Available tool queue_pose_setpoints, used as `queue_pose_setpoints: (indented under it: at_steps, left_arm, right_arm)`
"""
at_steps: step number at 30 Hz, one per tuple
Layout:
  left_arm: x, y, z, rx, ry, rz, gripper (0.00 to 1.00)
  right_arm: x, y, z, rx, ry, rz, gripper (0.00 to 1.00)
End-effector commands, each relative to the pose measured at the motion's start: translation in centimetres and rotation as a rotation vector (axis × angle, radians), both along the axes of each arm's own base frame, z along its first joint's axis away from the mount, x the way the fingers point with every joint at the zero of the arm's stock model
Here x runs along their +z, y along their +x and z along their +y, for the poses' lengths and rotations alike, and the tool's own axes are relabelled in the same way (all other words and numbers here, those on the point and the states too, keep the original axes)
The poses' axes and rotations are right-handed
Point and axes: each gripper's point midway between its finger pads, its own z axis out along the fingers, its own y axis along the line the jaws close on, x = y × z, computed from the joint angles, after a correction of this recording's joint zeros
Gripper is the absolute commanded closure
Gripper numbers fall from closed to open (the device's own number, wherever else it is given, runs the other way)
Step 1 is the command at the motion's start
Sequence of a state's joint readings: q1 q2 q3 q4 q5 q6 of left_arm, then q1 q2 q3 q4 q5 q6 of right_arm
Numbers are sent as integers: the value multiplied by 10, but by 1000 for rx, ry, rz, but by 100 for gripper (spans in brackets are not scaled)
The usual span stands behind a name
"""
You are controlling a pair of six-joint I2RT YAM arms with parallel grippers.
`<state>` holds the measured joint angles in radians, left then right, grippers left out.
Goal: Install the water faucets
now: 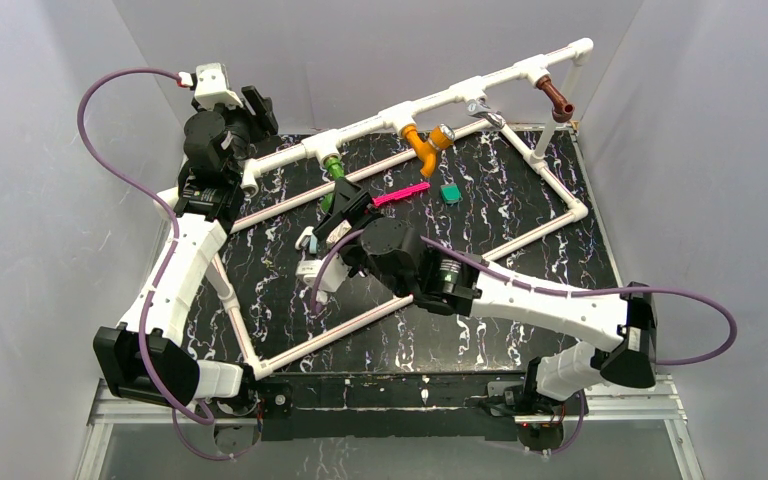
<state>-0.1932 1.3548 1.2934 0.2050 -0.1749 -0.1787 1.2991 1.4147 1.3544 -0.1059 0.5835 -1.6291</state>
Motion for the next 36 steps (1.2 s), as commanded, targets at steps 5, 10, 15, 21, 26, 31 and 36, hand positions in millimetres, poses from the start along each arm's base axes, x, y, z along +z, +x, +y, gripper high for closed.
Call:
queue_pose_setpoints:
  at_steps: [5, 10, 15, 21, 26, 31, 36]
  left_arm:
    - [-217, -25, -1, -11, 137, 625, 42]
    - [-218, -25, -1, -9, 139, 626, 42]
    - [-217, -25, 0, -9, 140, 626, 42]
    - [-218, -25, -1, -12, 137, 628, 42]
    - [-218, -25, -1, -11, 139, 627, 42]
    - [-217, -25, -1, -10, 142, 626, 42]
    - [-216, -26, -1, -9, 141, 623, 42]
  right_arm:
    - [19, 12, 8, -5, 8, -63, 14]
    - [18, 16, 19, 1, 14, -83, 17]
    - [25, 22, 19, -32, 64, -105, 35]
    - [31, 26, 11, -80, 154, -122, 61]
    - [45, 27, 5, -107, 349, -113, 99]
    - [51, 26, 5, -122, 638, 60, 99]
    - [54, 21, 10, -111, 971, 331, 99]
